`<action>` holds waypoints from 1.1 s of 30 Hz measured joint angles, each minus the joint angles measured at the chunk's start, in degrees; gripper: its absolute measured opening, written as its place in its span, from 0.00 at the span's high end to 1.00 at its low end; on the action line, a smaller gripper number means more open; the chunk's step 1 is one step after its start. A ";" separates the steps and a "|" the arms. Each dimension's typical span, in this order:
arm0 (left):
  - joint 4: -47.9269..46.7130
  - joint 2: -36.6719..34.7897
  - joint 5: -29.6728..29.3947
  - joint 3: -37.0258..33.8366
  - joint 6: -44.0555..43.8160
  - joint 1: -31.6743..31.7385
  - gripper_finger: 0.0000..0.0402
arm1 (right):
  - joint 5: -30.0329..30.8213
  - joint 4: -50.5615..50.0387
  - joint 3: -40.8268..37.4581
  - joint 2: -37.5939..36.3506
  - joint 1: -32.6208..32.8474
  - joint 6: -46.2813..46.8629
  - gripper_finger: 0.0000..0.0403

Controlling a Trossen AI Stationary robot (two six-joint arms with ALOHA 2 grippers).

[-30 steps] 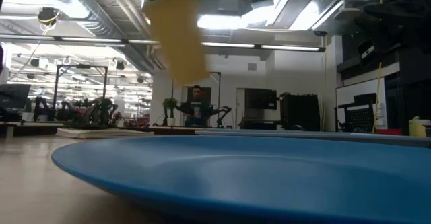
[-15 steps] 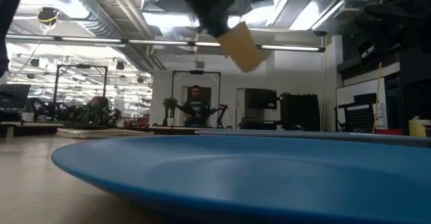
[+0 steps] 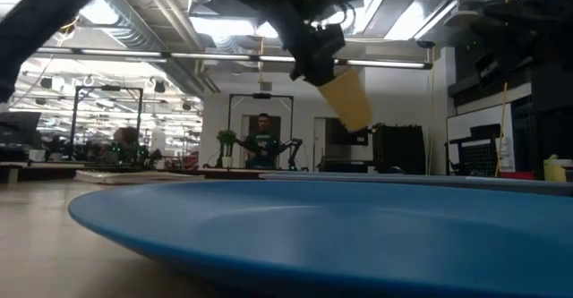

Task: Pick and place plate/cup/fork/spoon on tray
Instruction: Put the yellow cup on the blue tray

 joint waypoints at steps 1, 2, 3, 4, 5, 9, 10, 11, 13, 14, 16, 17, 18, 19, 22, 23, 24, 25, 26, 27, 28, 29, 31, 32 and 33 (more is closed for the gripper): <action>-3.41 1.10 0.08 2.04 -0.04 0.22 1.00 | -0.04 -0.01 -0.02 0.00 -0.02 0.35 0.75; -6.00 2.10 0.10 3.92 -0.10 0.43 1.00 | -0.04 0.08 -0.02 0.00 0.00 1.03 0.75; -8.46 2.87 0.01 5.48 -0.57 0.68 1.00 | -0.04 0.11 0.00 0.00 -0.02 1.33 0.75; -11.27 3.30 -0.18 6.43 -0.71 1.06 1.00 | -0.04 0.01 -0.02 0.00 -0.01 1.43 0.75; -13.45 3.82 -0.69 6.96 -0.74 1.41 1.00 | -0.06 -0.07 0.00 0.00 -0.02 1.38 0.75; -13.25 6.42 -2.40 7.11 -0.70 3.05 1.00 | -0.15 -0.06 -0.02 0.00 0.00 1.14 0.75; -12.08 6.92 -2.28 7.13 -0.89 3.71 1.00 | -0.17 0.09 -0.02 0.00 -0.02 1.14 0.75; -11.35 7.40 -1.74 7.18 -1.13 4.56 1.00 | -0.17 0.44 -0.01 0.00 -0.02 1.15 0.75; -11.72 8.59 -1.79 7.26 -2.35 6.25 1.00 | -0.17 0.51 -0.01 0.00 -0.02 1.29 0.75; -11.78 9.41 -1.82 7.26 -2.73 7.02 1.00 | -0.19 0.55 -0.01 0.02 -0.02 1.29 0.75; -13.21 10.63 -1.99 7.09 -3.79 8.22 1.00 | -0.17 0.75 -0.01 0.02 -0.02 1.34 0.75; -13.70 10.86 -1.89 7.02 -3.93 8.68 1.00 | -0.17 0.67 -0.01 0.02 -0.02 1.34 0.75; -13.83 10.86 -1.81 7.04 -4.01 9.03 1.00 | -0.19 0.68 0.00 0.02 -0.02 1.32 0.75; -14.24 10.74 -1.77 7.14 -4.04 9.33 1.00 | -0.17 0.70 -0.02 0.02 -0.02 1.29 0.75; -15.29 10.63 -1.68 7.19 -4.15 9.72 1.00 | -0.17 0.43 -0.02 0.02 -0.02 1.19 0.75; -15.52 10.67 -1.69 7.17 -4.13 9.72 1.00 | -0.17 0.46 -0.02 0.02 -0.02 1.20 0.75; -15.87 10.67 -1.69 7.15 -4.12 9.67 1.00 | -0.17 0.42 -0.02 0.00 -0.02 1.18 0.75; -16.03 10.65 -1.83 7.15 -4.11 9.56 1.00 | -0.17 0.38 0.00 0.02 -0.02 1.18 0.75; -16.14 10.64 -1.75 7.18 -4.11 9.50 0.99 | -0.17 0.42 0.00 0.02 -0.02 1.21 0.75; -16.65 10.64 -1.69 7.16 -4.09 9.44 0.98 | -0.17 0.41 -0.02 0.02 -0.02 1.21 0.75; -17.26 10.64 -1.68 7.15 -4.11 9.31 0.97 | -0.17 0.35 -0.02 0.02 -0.02 1.27 0.75; -17.67 10.64 -1.66 7.15 -4.07 9.15 0.96 | -0.17 0.30 -0.02 0.02 -0.02 1.28 0.75; -17.76 10.64 -1.92 7.15 -3.72 8.84 0.94 | -0.17 0.33 0.00 0.02 -0.02 1.29 0.75; -17.78 10.64 -1.96 7.15 -3.69 8.73 0.94 | -0.17 0.33 -0.02 0.02 -0.02 1.32 0.75; -17.81 10.64 -2.00 7.15 -3.67 8.69 0.93 | -0.17 0.33 0.00 0.02 -0.02 1.32 0.75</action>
